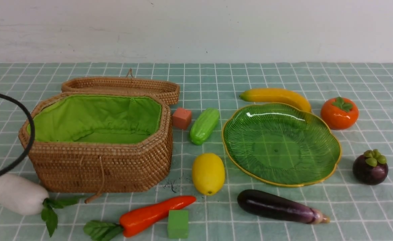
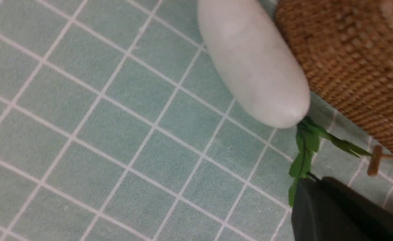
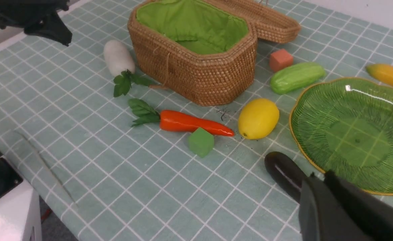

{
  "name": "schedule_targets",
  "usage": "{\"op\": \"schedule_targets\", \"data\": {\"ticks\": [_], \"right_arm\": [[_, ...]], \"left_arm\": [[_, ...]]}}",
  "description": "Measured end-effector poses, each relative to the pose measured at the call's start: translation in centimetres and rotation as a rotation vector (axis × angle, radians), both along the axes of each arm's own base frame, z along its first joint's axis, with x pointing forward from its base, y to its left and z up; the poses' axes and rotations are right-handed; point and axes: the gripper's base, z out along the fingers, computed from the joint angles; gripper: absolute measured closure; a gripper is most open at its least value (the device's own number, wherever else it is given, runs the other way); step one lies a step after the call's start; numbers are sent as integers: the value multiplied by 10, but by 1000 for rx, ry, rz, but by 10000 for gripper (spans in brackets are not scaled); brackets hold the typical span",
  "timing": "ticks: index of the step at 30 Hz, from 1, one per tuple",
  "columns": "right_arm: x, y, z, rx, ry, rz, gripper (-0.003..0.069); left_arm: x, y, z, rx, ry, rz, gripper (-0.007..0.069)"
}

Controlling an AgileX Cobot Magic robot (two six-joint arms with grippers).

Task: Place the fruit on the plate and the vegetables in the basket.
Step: Take a daikon with your left arm and place it on the basket on the left.

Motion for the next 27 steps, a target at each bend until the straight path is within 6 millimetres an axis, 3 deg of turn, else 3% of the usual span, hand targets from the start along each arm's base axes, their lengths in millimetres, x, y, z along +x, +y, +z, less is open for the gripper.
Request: {"op": "schedule_targets", "data": {"ticks": [5,8,10,14,15,16,17,20,23,27], "right_arm": [[-4,2,0,-18,-12,78,625],[-5,3,-1,-20,-12,102,624],[-5,3,-1,-25,-18,108,624],[-5,3,0,-36,-31,119,622],[-5,3,0,-36,-31,119,622],[-5,3,0,-36,-31,119,621],[-5,3,-1,-37,-30,119,620],[-5,3,-1,-35,-27,120,618],[-4,4,-4,-38,-17,121,616],[-4,4,-4,-32,-13,126,611]], "left_arm": [[21,21,-24,-101,28,110,635],[32,29,-32,-117,28,138,578],[39,33,-37,-122,20,151,515],[53,38,-50,-160,-5,206,286],[53,38,-50,-160,-5,206,286],[58,40,-56,-168,-14,228,190],[62,42,-61,-170,-15,240,142],[69,47,-75,-169,-1,265,51],[75,51,-90,-172,15,290,17],[82,55,-95,-183,2,322,55]]}}
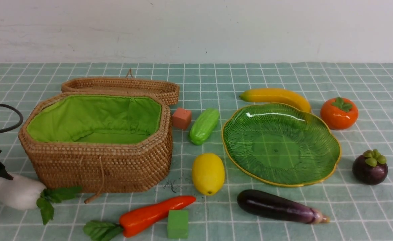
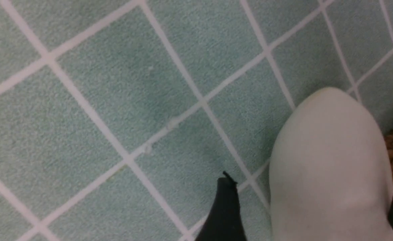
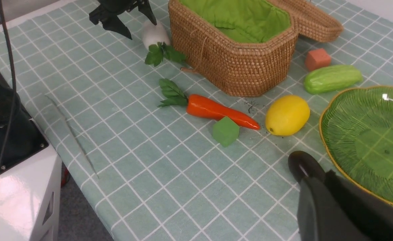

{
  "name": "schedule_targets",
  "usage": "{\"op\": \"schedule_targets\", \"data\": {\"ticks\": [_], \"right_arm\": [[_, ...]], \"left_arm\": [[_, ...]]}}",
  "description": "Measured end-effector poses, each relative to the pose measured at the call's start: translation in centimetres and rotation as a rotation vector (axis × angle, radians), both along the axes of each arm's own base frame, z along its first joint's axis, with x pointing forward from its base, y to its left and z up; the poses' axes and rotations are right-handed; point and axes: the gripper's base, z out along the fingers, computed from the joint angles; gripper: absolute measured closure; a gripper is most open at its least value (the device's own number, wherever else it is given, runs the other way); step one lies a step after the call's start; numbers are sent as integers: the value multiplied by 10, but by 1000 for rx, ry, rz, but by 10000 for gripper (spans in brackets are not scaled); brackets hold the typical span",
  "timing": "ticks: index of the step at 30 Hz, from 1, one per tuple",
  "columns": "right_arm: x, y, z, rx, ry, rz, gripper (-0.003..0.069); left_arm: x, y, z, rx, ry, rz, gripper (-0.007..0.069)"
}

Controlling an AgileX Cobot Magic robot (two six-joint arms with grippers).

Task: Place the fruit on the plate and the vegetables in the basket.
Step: Take a daikon with your left arm and place it on the basket on the left.

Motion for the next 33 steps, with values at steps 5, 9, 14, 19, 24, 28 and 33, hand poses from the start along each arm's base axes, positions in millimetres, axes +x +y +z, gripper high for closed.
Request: {"op": "schedule_targets", "data": {"ticks": [5,9,14,19,24,28,33], "right_arm": [[0,1,-1,3,5,3,607],[0,1,-1,9,10,9,606],[0,1,-1,11,11,10,606],[-1,2,-1,16,13,14,606],[-1,2,0,23,16,20,606],[-1,2,0,25,17,21,606],[-1,2,-1,25,18,21,603]], "left_arm": [[4,1,-2,-13,-12,23,133],[5,1,-1,-21,-19,28,151],[6,1,-2,-18,-18,9,116],[6,-1,-5,-45,-8,14,27],[6,-1,-4,-49,-5,12,7],[1,-2,6,-10,-32,-16,7],[0,-2,20,39,-85,-29,9]]}}
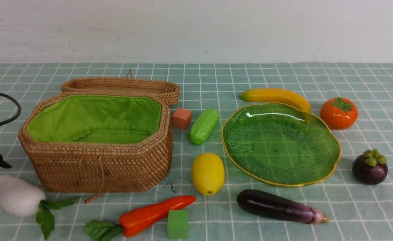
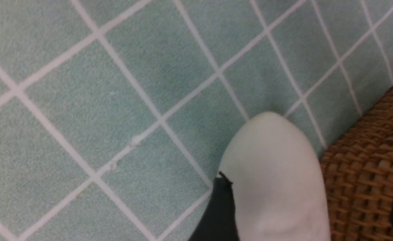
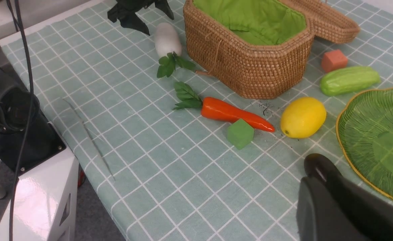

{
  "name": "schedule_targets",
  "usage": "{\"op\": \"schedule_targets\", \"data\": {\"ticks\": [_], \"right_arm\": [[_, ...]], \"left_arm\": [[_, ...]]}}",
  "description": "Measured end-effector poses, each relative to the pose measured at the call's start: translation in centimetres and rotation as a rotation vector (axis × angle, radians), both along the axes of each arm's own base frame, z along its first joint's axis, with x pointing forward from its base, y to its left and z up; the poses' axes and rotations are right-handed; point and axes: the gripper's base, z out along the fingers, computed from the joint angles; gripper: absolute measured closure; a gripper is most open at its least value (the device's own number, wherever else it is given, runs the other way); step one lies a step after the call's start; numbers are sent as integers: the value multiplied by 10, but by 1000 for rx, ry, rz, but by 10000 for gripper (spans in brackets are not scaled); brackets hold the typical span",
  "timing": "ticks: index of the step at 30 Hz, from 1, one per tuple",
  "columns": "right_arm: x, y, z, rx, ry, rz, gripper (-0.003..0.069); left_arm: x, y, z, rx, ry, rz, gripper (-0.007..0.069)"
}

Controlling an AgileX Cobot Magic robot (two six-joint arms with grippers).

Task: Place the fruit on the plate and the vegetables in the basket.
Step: Take a daikon with your left arm and place it on the basket on the left.

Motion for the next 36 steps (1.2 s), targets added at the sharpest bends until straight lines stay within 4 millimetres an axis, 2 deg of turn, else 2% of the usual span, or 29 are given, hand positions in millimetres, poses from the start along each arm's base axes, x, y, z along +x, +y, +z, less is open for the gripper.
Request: {"op": "schedule_targets", "data": {"ticks": [3,14,23,36], "right_arm": [[0,0,0,0,0,0,603],[0,0,0,0,-1,0,596],[0,0,0,0,-1,0,595],[-1,0,-1,-4,7,5,594]], "left_arm": [[1,0,-2,-1,7,-1,12],[10,4,-30,-52,69,33,31],[13,5,-29,-56,59,39,88],[14,5,-37,-31,111,-44,60]]}}
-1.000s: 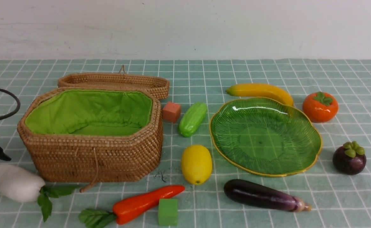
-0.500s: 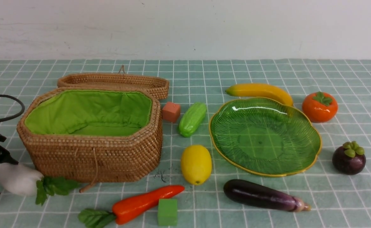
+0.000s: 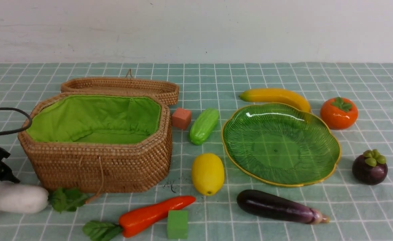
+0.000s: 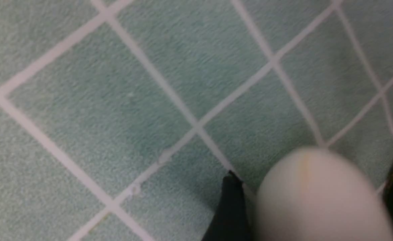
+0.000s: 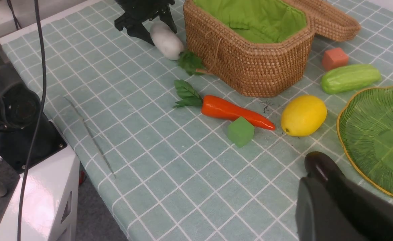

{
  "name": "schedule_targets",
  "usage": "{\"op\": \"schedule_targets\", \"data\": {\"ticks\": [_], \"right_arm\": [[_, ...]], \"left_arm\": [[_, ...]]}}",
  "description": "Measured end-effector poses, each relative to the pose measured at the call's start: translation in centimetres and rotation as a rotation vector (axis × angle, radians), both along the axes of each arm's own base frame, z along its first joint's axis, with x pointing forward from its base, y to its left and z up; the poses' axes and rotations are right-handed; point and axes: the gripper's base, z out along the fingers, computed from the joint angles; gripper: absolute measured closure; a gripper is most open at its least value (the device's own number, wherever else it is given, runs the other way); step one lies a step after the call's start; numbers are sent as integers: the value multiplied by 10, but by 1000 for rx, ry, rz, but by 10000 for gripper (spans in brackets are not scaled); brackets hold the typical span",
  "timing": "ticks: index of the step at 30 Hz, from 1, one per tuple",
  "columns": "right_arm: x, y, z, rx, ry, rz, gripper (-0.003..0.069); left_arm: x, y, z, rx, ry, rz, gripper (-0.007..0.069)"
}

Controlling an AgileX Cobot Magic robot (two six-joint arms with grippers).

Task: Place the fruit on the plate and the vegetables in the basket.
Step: Take a daikon with your left arm and place it on the basket on the left.

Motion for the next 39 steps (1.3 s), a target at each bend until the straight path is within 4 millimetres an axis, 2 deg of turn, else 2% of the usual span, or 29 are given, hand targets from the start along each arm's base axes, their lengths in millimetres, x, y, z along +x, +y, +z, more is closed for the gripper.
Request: {"op": "schedule_targets", "data": {"ticks": [3,8,15,19,20,21,22,25,28,29,30,31,33,34,35,36,37,38,39], "right_arm": [[0,0,0,0,3,2,594],[-1,0,0,0,5,5,594],[-1,1,0,4,7,8,594],[-1,1,0,4,7,8,594],[-1,1,0,4,7,8,594],[-1,1,0,9,6,8,594],[-1,1,0,9,6,8,594],[1,1,2,26,-12,-1,594],[1,-1,7,45,-36,-31,594],[2,-1,9,53,-38,-45,594],[2,-2,10,55,-41,-48,594],[2,-4,14,63,-53,-78,594],[1,-7,18,64,-63,-110,592],[1,-9,20,65,-67,-127,592],[1,-9,20,64,-67,-130,592],[1,-10,22,64,-73,-144,590],[1,-11,22,65,-74,-146,590],[1,-11,23,64,-74,-152,589],[1,-11,23,61,-73,-154,589]], "left_arm": [[0,0,0,0,1,-1,70],[-1,-1,-1,-8,16,-16,179],[-3,-1,3,26,22,-54,177],[-13,-1,38,168,-43,-139,177],[-13,-1,38,173,-41,-144,177],[-20,-2,60,234,-91,-166,177],[-21,-3,62,240,-98,-166,177],[-37,-14,109,341,-244,-195,177],[-50,-40,155,497,-390,-349,177],[-53,-48,165,543,-422,-411,177],[-54,-48,168,557,-429,-419,177],[-59,-71,193,683,-494,-606,177],[-62,-93,209,792,-524,-809,177],[-63,-101,215,843,-532,-895,177],[-63,-103,215,841,-536,-903,177],[-63,-115,225,953,-541,-1065,177],[-63,-117,226,979,-540,-1095,177],[-60,-130,233,1099,-543,-1252,177],[-57,-137,237,1171,-542,-1331,177]]}}
